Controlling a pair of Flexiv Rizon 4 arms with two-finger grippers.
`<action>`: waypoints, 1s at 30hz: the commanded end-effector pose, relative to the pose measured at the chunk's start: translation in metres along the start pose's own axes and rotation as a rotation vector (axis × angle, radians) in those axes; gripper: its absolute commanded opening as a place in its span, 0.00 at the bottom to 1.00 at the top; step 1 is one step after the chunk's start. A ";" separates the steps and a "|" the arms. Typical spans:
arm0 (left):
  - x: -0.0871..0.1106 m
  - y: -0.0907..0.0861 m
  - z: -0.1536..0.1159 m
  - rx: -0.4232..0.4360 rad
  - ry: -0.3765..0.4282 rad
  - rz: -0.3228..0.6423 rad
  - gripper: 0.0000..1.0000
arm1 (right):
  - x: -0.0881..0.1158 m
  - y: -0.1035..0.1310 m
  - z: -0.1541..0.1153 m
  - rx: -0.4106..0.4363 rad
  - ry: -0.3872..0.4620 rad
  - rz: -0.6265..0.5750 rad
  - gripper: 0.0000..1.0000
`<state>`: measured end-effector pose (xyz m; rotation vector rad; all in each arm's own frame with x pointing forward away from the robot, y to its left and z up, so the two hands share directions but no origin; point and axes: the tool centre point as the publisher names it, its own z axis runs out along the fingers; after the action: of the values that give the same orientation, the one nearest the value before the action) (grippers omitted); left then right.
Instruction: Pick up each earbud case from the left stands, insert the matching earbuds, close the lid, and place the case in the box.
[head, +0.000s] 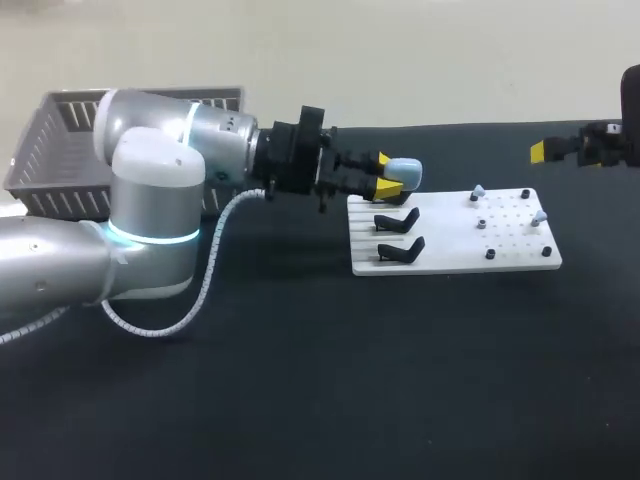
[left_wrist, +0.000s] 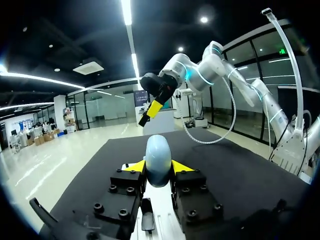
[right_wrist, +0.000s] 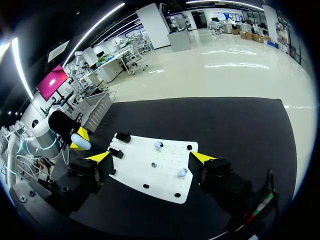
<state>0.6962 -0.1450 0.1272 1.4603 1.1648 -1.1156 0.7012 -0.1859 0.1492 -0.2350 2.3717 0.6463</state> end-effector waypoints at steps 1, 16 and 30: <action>0.000 -0.006 0.001 -0.012 -0.017 0.002 0.00 | 0.000 0.000 -0.001 0.002 0.000 0.000 1.00; 0.000 -0.012 0.008 -0.004 -0.055 -0.019 0.00 | 0.000 0.000 -0.001 0.002 0.000 0.000 1.00; 0.002 -0.015 0.009 0.011 -0.049 -0.023 0.00 | 0.000 0.000 -0.001 0.002 0.000 0.000 1.00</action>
<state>0.6810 -0.1525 0.1223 1.4230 1.1491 -1.1704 0.7012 -0.1859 0.1492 -0.2350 2.3717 0.6463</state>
